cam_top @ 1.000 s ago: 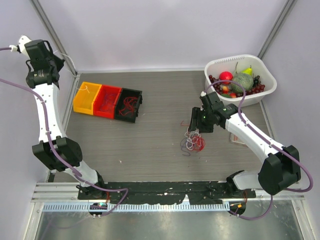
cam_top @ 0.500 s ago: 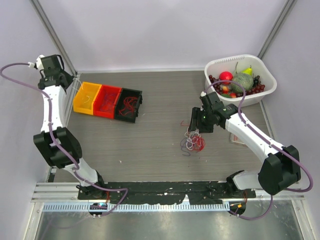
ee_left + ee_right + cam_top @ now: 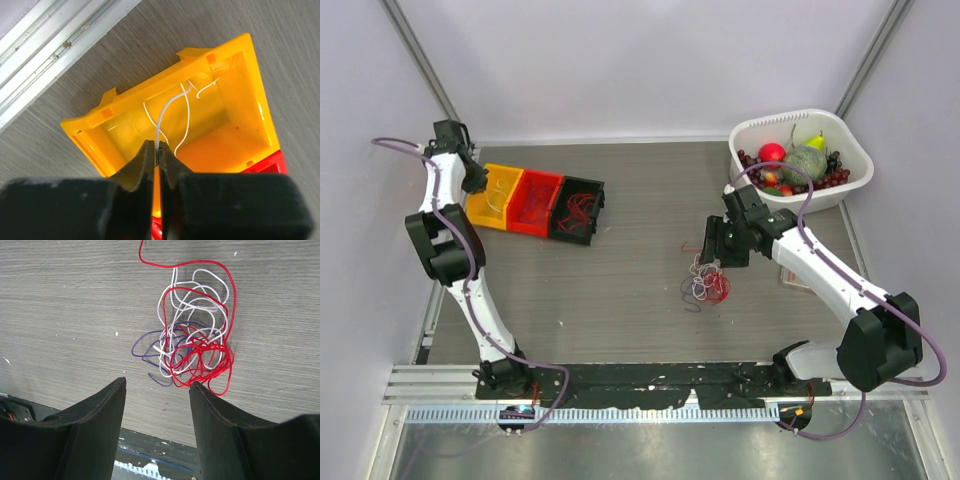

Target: Untangle the cables

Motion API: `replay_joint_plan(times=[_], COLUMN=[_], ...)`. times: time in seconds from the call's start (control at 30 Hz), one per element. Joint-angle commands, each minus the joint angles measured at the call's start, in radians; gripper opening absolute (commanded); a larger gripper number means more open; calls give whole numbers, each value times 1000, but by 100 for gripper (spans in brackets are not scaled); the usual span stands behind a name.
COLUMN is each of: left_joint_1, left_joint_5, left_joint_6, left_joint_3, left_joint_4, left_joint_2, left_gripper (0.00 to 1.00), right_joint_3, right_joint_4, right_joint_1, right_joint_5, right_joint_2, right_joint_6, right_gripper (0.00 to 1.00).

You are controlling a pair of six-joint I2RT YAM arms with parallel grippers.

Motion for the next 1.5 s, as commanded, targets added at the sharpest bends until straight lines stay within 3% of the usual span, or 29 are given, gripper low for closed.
replay_joint_plan(times=[0.0, 0.1, 0.27, 0.37, 0.53, 0.73, 0.83, 0.93, 1.07, 1.17, 1.3, 1.47], left_joint_1=[-5, -21, -21, -47, -256, -691, -911, -1070, -1110, -1110, -1110, -1150], left_joint_5=[9, 0, 0, 30, 52, 181, 231, 230, 315, 340, 395, 414], left_joint_6=[9, 33, 44, 41, 81, -13, -47, -40, -45, -40, -45, -7], left_joint_3=[112, 115, -73, -226, -409, -685, -756, -785, -764, -736, -715, -684], left_joint_4=[-88, -116, -98, -59, -120, -25, 16, 70, 99, 114, 145, 137], left_joint_2=[17, -16, -211, -366, -562, -792, -822, -820, -755, -708, -655, -574], left_gripper=[17, 45, 63, 84, 83, 74, 70, 70, 69, 61, 58, 64], right_joint_3=[30, 27, 62, 67, 48, -2, -94, -105, -111, -119, -148, -247], right_joint_4=[-8, -13, -68, -94, -94, -26, 92, 140, 221, 275, 275, 286], right_joint_1=[-16, -19, -39, -63, -174, -183, -139, -30, 175, 263, 260, 179], right_joint_5=[31, 28, 62, 116, 116, 59, -54, -81, -105, -150, -121, -162], right_joint_2=[-53, -48, -21, 8, 77, 146, 168, 212, 220, 183, 82, -25], right_joint_6=[-11, 1, -24, -31, -33, -80, -41, -2, 105, 165, 179, 200], right_gripper=[59, 59, 59, 59, 56, 49, 41, 40, 39, 40, 48, 55])
